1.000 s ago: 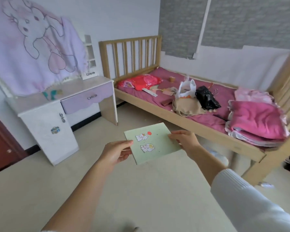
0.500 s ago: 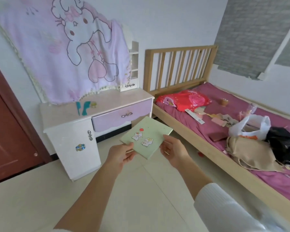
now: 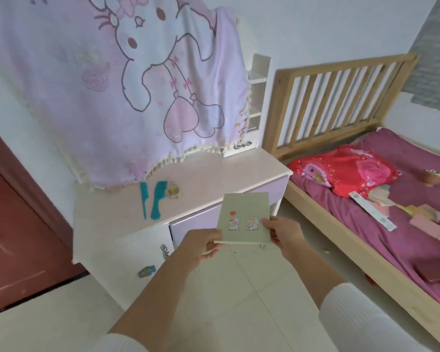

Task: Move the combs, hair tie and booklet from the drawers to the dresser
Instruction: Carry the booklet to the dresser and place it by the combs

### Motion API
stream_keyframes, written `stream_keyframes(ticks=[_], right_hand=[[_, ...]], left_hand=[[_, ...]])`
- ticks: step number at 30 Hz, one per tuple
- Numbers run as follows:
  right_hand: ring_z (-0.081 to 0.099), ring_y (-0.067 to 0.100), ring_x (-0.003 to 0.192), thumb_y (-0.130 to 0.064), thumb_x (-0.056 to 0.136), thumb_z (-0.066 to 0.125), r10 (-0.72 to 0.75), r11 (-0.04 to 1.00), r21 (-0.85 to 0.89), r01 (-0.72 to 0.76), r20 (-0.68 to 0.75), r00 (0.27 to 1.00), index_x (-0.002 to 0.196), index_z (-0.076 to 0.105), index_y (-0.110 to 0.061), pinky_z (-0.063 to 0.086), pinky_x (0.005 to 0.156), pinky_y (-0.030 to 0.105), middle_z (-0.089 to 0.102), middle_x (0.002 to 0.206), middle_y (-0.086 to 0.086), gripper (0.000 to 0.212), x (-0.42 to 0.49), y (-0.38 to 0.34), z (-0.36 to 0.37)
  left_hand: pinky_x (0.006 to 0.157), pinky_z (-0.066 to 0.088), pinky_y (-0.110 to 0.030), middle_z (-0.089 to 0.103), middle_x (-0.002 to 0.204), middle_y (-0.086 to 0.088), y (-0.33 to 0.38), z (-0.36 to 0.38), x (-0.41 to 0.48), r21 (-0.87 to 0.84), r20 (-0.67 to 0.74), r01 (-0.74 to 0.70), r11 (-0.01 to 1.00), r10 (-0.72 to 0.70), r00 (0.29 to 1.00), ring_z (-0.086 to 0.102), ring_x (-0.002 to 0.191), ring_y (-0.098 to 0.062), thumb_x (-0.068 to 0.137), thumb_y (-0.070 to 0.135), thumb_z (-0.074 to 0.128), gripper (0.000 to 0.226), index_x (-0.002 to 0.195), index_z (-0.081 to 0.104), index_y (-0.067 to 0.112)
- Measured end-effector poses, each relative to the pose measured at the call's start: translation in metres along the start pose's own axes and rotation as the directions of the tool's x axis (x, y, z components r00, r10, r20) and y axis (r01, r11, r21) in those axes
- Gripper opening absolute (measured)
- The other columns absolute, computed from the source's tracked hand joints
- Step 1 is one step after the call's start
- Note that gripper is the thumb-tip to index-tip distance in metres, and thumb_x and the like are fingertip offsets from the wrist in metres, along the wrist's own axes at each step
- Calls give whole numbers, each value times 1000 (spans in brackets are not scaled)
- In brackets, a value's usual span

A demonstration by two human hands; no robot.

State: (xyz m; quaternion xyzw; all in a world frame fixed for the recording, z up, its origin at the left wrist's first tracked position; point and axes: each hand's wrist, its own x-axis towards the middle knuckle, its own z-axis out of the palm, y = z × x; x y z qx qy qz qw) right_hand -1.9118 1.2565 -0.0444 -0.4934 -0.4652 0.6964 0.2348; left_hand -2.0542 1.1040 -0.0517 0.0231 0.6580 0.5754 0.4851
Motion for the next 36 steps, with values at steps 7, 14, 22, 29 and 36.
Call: stream_keyframes(ticks=[7,14,22,29,36], right_hand=[[67,28,77,5,78,69,-19,984,-178,26,38,999,106,68,7,55,86,39,71,95,18,28,135,-26,66],[56,22,73,17,66,60,81,853,-522,26,182,980,91,74,6,52,72,35,71,99,30,32,275,-59,131],[63,32,103,15,67,64,217,747,-663,-43,182,959,118,65,1,50,89,36,68,116,18,52,381,-66,187],[63,24,91,11,70,63,250,677,-733,-56,158,955,115,69,-8,49,78,25,73,108,9,49,407,-49,198],[62,23,99,2,75,68,219,628,-778,-9,166,962,123,63,-5,48,92,28,69,119,11,48,404,-48,201]], left_hand=[[52,31,-22,48,54,-5,53,-14,128,189,-78,-22,982,38,996,37,49,-16,72,-7,67,16,67,69,8],[58,44,-19,62,69,-2,89,-7,245,338,-281,-26,941,127,951,49,63,-16,71,8,67,13,71,72,20],[58,48,-23,77,80,-6,117,-7,325,316,-441,90,945,62,895,62,61,-17,68,11,69,15,79,77,18],[43,39,-11,64,63,10,112,-8,352,428,-471,98,898,130,873,60,57,-12,75,7,63,14,73,70,20],[48,34,-13,48,70,-3,109,-14,353,594,-379,119,796,147,913,51,64,-19,82,6,56,8,81,63,4]])
